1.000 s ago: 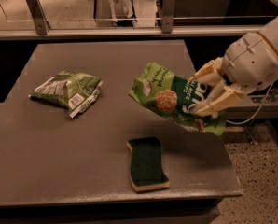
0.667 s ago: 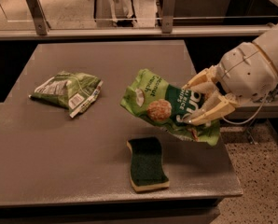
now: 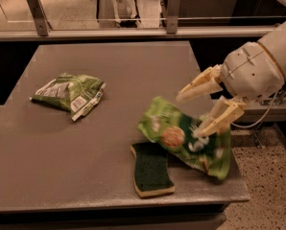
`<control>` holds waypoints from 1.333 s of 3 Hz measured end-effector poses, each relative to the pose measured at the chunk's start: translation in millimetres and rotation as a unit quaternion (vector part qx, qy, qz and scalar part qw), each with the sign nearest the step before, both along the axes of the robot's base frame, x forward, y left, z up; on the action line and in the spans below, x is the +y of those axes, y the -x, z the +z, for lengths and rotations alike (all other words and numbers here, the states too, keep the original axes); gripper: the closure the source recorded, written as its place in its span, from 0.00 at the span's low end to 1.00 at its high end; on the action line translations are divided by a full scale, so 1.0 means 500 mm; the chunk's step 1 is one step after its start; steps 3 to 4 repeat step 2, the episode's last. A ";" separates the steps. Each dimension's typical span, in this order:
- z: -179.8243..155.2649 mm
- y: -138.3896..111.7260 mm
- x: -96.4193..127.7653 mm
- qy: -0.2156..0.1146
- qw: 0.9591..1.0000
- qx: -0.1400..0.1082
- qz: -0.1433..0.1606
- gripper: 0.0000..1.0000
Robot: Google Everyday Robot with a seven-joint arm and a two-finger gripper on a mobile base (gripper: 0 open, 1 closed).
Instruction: Move green rice chip bag near sponge
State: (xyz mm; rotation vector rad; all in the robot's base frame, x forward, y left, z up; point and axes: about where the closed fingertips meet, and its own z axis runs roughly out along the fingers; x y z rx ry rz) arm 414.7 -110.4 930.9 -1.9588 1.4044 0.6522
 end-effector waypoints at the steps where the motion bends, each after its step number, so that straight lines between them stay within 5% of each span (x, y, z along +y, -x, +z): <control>1: 0.002 -0.001 0.004 0.000 1.000 -0.002 0.000 0.00; 4: 0.002 -0.001 0.004 0.000 1.000 -0.002 0.000 0.00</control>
Offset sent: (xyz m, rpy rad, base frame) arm 0.0007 0.0019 0.0008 0.0001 -0.0045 -0.0006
